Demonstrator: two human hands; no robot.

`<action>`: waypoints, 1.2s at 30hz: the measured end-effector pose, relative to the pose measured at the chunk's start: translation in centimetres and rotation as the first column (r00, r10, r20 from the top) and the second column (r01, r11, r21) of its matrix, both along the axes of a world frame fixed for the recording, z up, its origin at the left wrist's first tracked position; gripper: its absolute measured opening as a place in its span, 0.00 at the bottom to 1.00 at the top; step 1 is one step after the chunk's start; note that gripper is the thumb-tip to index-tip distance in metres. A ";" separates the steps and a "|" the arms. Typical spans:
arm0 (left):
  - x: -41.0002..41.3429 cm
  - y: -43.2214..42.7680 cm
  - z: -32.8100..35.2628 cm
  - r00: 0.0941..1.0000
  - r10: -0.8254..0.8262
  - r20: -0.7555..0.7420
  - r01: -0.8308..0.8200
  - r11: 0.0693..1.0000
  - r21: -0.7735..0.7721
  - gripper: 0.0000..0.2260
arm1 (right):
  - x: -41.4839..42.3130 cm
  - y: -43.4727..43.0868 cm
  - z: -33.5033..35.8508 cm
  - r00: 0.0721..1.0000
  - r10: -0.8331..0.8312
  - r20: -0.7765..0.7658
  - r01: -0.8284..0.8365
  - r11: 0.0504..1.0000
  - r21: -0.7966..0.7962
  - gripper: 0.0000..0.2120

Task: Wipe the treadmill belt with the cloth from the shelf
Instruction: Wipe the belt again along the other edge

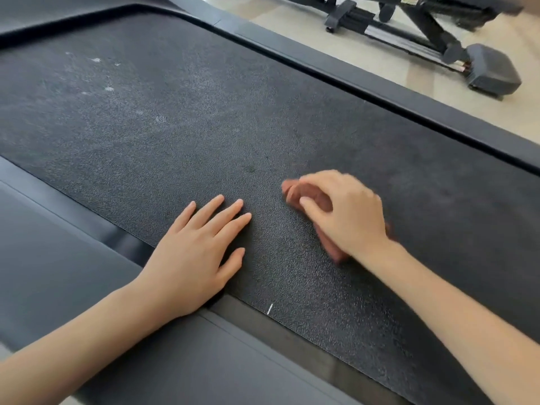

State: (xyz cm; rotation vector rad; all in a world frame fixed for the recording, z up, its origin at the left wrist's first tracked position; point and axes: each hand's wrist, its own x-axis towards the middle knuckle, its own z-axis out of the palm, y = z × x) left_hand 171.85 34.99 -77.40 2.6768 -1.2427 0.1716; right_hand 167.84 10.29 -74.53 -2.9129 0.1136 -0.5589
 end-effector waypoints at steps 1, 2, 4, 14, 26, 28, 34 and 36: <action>0.0 0.1 0.1 1.000 0.000 0.010 0.000 1.000 0.009 0.24 | -2.3 0.9 -0.2 0.998 0.057 0.017 -0.057 0.998 -0.019 0.12; 0.0 0.3 0.2 1.000 -0.003 0.020 0.003 1.000 0.019 0.24 | -4.2 1.4 -0.4 0.994 0.110 0.027 -0.110 0.994 -0.030 0.13; 0.2 1.2 0.3 1.000 -0.013 0.029 0.012 0.999 0.037 0.24 | -6.4 1.0 -0.7 0.983 0.179 0.029 -0.179 0.984 -0.016 0.14; 1.0 3.5 0.4 0.998 0.064 -0.028 -0.064 0.998 0.001 0.23 | 2.5 -0.5 0.3 0.986 0.163 -0.022 -0.157 0.973 0.171 0.16; 1.4 3.5 -0.1 0.998 0.066 -0.011 -0.066 0.998 -0.016 0.22 | -5.1 3.1 0.3 0.996 0.076 0.053 -0.092 0.864 0.495 0.25; 1.4 3.5 -0.1 0.998 0.064 -0.010 -0.064 0.998 -0.018 0.22 | -3.9 4.0 -0.7 0.998 0.012 0.056 -0.034 0.909 0.415 0.25; 1.4 3.5 -0.2 0.997 0.069 -0.021 -0.069 0.997 -0.030 0.23 | 1.2 3.0 0.0 0.999 0.028 -0.046 -0.011 0.940 0.342 0.18; 1.3 3.5 -0.1 0.997 0.073 -0.032 -0.074 0.997 -0.029 0.23 | 2.5 2.7 0.4 0.995 0.057 -0.081 -0.024 0.934 0.355 0.16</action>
